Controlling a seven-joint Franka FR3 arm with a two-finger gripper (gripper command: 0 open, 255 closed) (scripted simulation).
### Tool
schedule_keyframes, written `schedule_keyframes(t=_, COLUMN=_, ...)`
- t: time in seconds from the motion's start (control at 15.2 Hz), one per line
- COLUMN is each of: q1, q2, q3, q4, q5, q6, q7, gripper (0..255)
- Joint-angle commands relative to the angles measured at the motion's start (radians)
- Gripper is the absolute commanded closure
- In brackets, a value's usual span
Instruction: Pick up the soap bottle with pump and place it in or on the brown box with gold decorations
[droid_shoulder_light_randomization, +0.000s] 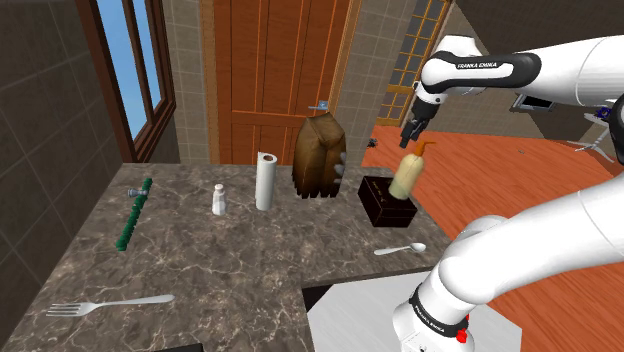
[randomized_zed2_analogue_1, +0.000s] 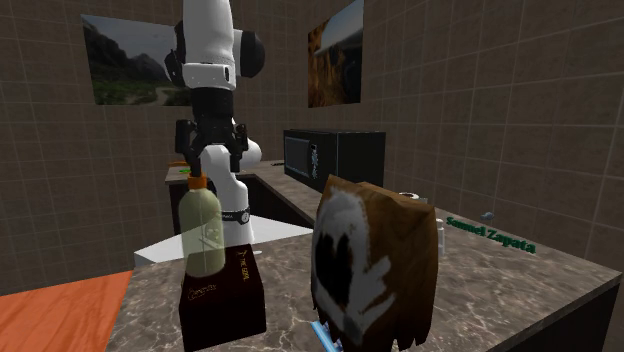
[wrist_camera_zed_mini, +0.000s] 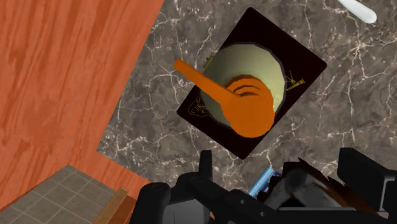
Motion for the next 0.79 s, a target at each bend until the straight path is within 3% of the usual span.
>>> schedule_keyframes(t=0.0, q1=0.001, q2=-0.007, q3=0.009, q4=0.028, q5=0.003, q6=-0.035, q7=0.000, gripper=0)
schedule_keyframes(t=0.2, q1=0.005, q2=-0.017, q3=0.030, q4=0.111, q5=0.013, q6=-0.129, q7=-0.002, gripper=0)
schedule_keyframes(t=0.73, q1=0.004, q2=-0.017, q3=0.030, q4=0.111, q5=0.013, q6=-0.129, q7=-0.002, gripper=0)
